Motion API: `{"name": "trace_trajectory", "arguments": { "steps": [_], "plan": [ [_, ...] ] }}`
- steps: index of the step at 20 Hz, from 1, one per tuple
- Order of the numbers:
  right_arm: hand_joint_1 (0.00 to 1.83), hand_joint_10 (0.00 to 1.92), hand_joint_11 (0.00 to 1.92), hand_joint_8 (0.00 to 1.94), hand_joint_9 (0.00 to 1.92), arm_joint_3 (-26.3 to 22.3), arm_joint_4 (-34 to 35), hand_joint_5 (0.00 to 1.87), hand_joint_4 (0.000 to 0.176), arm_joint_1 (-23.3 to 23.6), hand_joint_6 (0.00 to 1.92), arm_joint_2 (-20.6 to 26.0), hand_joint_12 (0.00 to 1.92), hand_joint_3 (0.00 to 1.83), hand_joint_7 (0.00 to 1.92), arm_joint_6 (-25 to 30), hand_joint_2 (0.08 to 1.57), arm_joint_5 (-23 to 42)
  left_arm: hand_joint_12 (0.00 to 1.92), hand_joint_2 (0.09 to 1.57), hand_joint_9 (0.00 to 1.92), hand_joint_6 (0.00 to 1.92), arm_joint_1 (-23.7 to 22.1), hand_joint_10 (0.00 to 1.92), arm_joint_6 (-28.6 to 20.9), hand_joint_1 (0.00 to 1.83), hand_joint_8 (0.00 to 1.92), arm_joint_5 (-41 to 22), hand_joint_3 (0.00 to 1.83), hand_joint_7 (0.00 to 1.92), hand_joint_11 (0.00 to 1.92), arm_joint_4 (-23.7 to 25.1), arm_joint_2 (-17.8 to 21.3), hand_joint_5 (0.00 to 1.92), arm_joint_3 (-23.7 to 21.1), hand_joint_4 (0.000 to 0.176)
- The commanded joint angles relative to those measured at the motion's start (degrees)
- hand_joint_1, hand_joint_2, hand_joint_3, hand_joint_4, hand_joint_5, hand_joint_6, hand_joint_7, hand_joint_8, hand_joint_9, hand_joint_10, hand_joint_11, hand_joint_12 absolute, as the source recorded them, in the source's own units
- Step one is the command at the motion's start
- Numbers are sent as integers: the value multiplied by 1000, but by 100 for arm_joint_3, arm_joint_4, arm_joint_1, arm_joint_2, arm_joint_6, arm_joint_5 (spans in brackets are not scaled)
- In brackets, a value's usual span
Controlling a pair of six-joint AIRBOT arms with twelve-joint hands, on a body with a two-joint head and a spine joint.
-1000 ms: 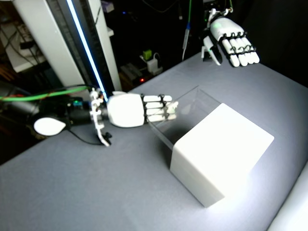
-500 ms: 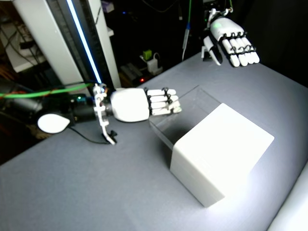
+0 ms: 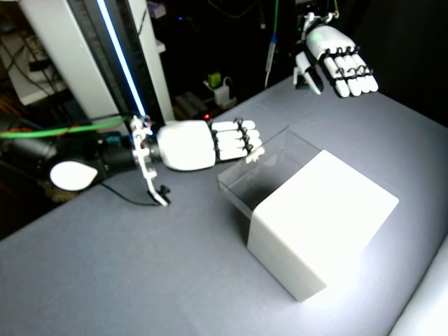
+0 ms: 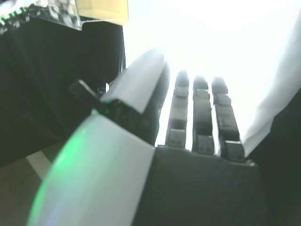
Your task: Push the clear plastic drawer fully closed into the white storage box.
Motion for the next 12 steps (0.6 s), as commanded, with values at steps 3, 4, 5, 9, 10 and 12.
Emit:
{"name": "trace_trajectory", "arguments": {
  "steps": [3, 4, 5, 9, 10, 12],
  "plan": [
    [391, 0, 0, 0, 0, 13, 134, 0, 0, 75, 0, 15, 0, 0, 0, 8, 1356, 667, 0, 1570, 0, 0, -23, 0, 16, 621, 0, -750, 33, 0, 0, -118, 10, 0, 4, 3],
    [398, 0, 0, 0, 0, 18, 136, 0, 0, 75, 0, 15, 0, 0, 0, 8, 1357, 663, 0, 1561, 0, 0, -23, 0, 16, 683, 0, -753, 30, 0, 0, -120, 7, 0, 5, 11],
    [399, 0, 0, 0, 0, 25, 148, 0, 0, 75, 0, 15, 0, 0, 0, 7, 1358, 647, 0, 1549, 0, 0, -22, 0, 16, 757, 0, -759, 18, 0, 0, -123, 7, 0, 4, 9],
    [285, 0, 0, 0, 0, 44, 194, 0, 0, 75, 0, 16, 0, 12, 0, 4, 1415, 582, 0, 1539, 0, 0, -20, 0, 16, 832, 0, -774, 5, 0, 0, -125, 6, 2, 1, 1],
    [284, 0, 0, 0, 0, 43, 194, 0, 0, 75, 0, 16, 0, 8, 0, 4, 1415, 560, 0, 1534, 0, 2, -20, 0, 16, 857, 0, -777, 2, 0, 0, -125, 6, 6, 0, 3],
    [198, 0, 0, 0, 0, 36, 194, 0, 0, 74, 0, 16, 0, 14, 0, 4, 1435, 496, 0, 1537, 0, 0, -20, 0, 16, 866, 0, -784, 2, 0, 0, -127, 6, 0, -1, 6]
  ]
}}
